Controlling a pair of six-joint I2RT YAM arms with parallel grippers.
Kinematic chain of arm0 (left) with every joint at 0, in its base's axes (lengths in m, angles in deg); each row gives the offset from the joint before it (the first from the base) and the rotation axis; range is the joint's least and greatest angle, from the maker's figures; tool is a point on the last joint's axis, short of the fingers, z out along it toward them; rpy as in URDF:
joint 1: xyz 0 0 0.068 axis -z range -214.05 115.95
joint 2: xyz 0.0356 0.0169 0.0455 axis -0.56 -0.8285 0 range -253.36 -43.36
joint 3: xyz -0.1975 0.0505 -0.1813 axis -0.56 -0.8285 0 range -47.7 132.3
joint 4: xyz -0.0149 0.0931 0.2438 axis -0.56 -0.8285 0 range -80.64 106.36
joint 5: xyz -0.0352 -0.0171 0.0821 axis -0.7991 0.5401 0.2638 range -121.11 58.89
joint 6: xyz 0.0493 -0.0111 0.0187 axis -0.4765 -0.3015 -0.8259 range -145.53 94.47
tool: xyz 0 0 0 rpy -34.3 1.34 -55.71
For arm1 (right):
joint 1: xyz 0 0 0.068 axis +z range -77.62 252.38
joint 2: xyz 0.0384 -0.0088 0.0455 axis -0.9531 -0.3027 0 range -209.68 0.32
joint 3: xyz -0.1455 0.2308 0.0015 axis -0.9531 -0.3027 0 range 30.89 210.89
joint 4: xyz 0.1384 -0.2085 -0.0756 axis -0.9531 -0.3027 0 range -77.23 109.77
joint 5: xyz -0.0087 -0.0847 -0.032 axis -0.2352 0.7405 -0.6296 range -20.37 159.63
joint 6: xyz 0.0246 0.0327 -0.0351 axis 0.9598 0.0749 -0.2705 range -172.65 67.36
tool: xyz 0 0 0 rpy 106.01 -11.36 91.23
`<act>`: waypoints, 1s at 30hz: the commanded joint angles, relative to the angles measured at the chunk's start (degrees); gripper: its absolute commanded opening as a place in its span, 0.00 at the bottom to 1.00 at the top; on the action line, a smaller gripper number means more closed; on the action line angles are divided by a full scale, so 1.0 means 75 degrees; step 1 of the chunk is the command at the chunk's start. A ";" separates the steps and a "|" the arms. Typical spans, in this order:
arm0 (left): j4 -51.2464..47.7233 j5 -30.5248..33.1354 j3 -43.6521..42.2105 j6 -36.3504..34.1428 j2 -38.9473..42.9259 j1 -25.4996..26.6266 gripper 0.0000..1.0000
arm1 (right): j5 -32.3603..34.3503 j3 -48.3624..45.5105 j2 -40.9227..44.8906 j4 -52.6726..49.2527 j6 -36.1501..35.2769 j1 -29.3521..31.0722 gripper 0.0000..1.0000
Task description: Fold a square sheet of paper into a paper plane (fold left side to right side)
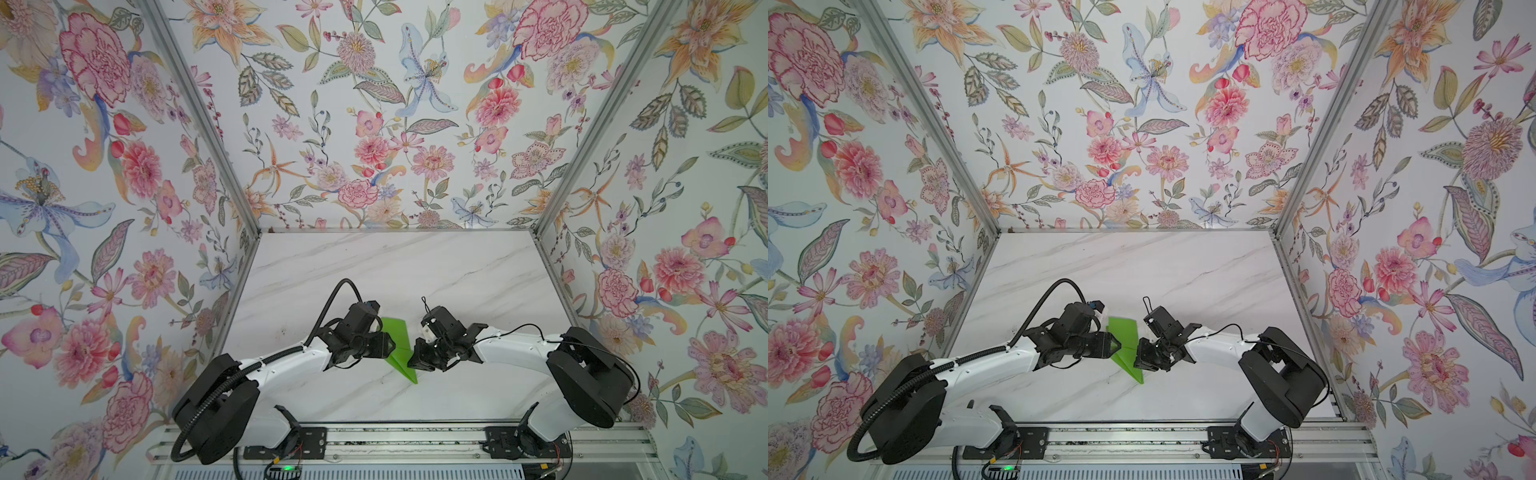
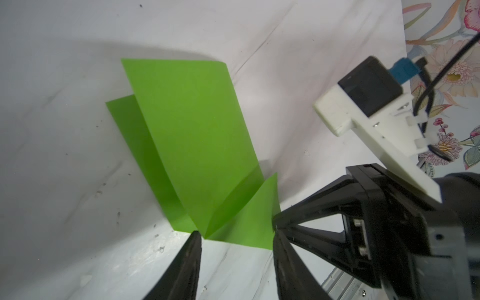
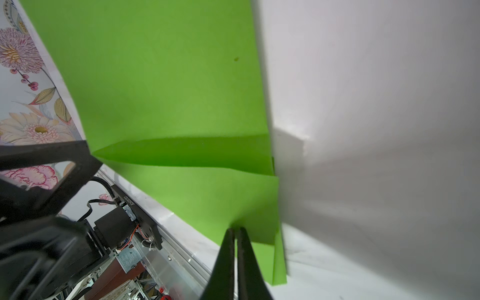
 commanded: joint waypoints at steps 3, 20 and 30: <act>0.0442 0.0103 -0.0139 0.0358 -0.0353 0.0199 0.48 | 0.0067 -0.0118 0.0117 -0.0282 -0.0191 -0.0052 0.07; 0.1093 0.0219 -0.0473 0.1093 -0.0504 0.0303 0.56 | 0.0118 -0.0235 0.0189 -0.0295 -0.0171 -0.0055 0.06; 0.1561 0.0153 -0.0469 0.1305 -0.0660 0.0469 0.32 | 0.0124 -0.0273 0.0218 -0.0295 -0.0194 -0.0058 0.06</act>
